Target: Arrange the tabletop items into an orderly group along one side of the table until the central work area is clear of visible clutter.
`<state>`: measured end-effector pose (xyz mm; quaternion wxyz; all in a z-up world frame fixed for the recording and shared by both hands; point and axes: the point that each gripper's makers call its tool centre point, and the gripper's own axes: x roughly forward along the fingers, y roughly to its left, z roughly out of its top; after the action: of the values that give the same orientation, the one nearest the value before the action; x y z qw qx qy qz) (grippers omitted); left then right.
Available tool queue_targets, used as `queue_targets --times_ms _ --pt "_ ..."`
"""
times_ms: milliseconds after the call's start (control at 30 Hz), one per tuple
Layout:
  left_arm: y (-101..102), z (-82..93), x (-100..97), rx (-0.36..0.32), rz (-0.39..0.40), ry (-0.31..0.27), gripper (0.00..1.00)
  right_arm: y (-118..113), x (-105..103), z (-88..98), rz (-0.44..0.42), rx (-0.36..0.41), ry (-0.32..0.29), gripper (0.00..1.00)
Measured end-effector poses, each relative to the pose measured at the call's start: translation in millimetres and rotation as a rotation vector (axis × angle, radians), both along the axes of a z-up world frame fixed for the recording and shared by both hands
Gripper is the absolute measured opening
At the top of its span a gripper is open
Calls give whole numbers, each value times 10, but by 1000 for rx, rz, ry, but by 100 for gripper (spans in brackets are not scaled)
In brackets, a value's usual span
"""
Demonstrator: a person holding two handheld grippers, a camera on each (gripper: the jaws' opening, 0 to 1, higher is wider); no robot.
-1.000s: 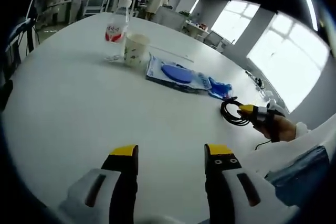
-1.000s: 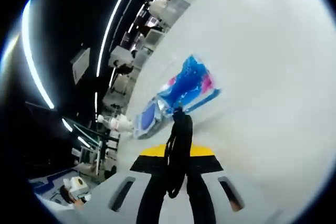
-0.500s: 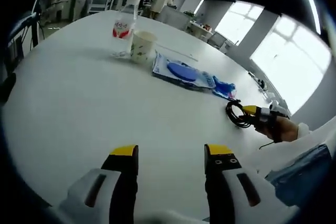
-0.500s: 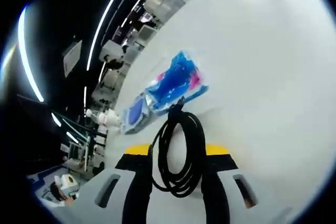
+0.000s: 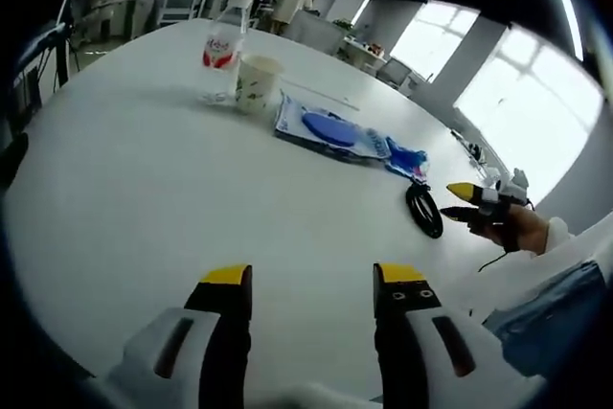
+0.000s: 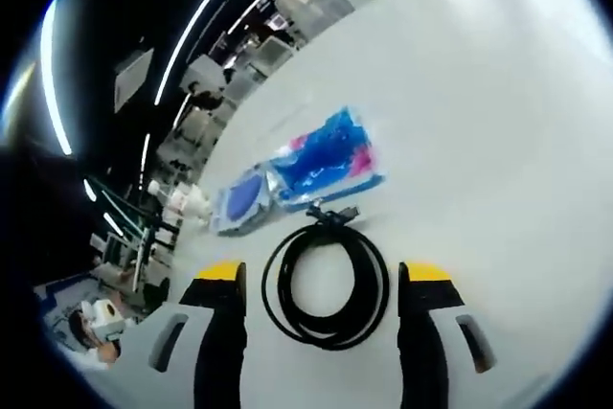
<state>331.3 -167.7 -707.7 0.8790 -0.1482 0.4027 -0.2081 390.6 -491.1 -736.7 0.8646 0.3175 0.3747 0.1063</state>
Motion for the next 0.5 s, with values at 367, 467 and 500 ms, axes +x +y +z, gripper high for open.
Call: queue_targets --times_ms 367,467,500 --pt "357 44 128 27 19 -31 57 192 -241 169 148 -153 -29 78" --pt "477 66 166 33 19 -39 62 258 -322 220 173 -174 -35 81" --pt "510 76 179 34 18 -43 63 274 -346 232 178 -178 -36 81"
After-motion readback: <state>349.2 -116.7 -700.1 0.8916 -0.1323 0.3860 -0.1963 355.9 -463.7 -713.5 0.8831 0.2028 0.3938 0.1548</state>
